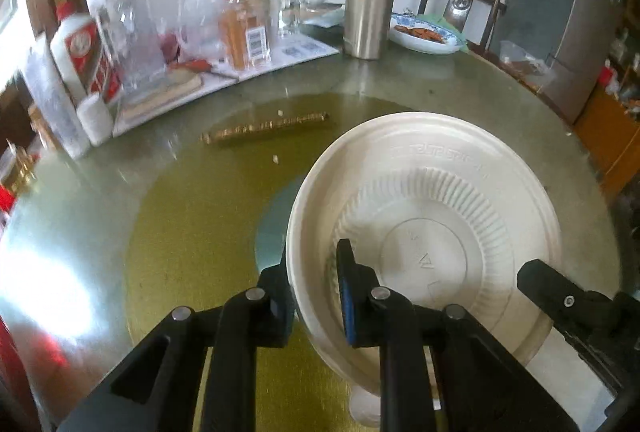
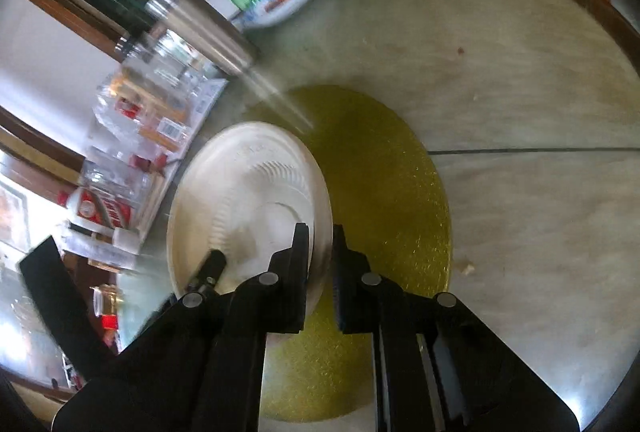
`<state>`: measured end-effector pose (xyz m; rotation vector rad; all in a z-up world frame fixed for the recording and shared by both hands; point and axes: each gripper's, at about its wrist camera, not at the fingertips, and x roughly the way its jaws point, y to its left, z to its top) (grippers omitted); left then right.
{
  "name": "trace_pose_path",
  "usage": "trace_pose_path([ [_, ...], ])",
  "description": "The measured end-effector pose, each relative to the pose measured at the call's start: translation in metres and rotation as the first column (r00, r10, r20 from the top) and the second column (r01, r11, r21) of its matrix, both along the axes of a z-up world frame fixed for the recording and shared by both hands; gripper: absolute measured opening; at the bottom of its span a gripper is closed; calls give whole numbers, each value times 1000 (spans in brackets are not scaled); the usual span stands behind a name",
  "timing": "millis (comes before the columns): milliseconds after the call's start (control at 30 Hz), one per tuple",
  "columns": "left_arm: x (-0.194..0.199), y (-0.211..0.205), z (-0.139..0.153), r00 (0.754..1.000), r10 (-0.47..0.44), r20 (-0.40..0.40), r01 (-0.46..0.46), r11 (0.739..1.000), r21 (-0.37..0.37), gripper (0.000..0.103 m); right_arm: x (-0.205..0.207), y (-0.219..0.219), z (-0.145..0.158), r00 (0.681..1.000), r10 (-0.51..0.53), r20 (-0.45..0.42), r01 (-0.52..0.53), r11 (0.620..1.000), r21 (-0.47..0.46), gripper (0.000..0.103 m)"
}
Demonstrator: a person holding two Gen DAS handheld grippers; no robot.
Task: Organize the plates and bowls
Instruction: 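Grasp the rim of the second beige bowl with both tools, then lift and carry the second bowl toward the red stack with both tools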
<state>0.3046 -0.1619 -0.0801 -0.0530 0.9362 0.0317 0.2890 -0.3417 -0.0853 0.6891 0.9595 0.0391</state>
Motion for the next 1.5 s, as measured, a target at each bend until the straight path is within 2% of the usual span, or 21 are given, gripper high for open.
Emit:
trace_pose_path([
  [267, -60, 14, 24, 996, -26, 85, 24, 999, 30, 17, -64, 17, 18, 997, 19, 80, -20, 1000, 19, 10],
  [767, -136, 33, 25, 993, -74, 90, 73, 997, 21, 18, -154, 35, 20, 995, 5, 101, -8, 1000, 22, 10],
  [1033, -160, 46, 26, 993, -75, 94, 74, 997, 14, 18, -177, 48, 21, 994, 22, 109, -24, 1000, 17, 10],
  [1500, -179, 73, 38, 991, -32, 132, 31, 999, 11, 17, -192, 70, 29, 986, 74, 150, -80, 996, 36, 10],
])
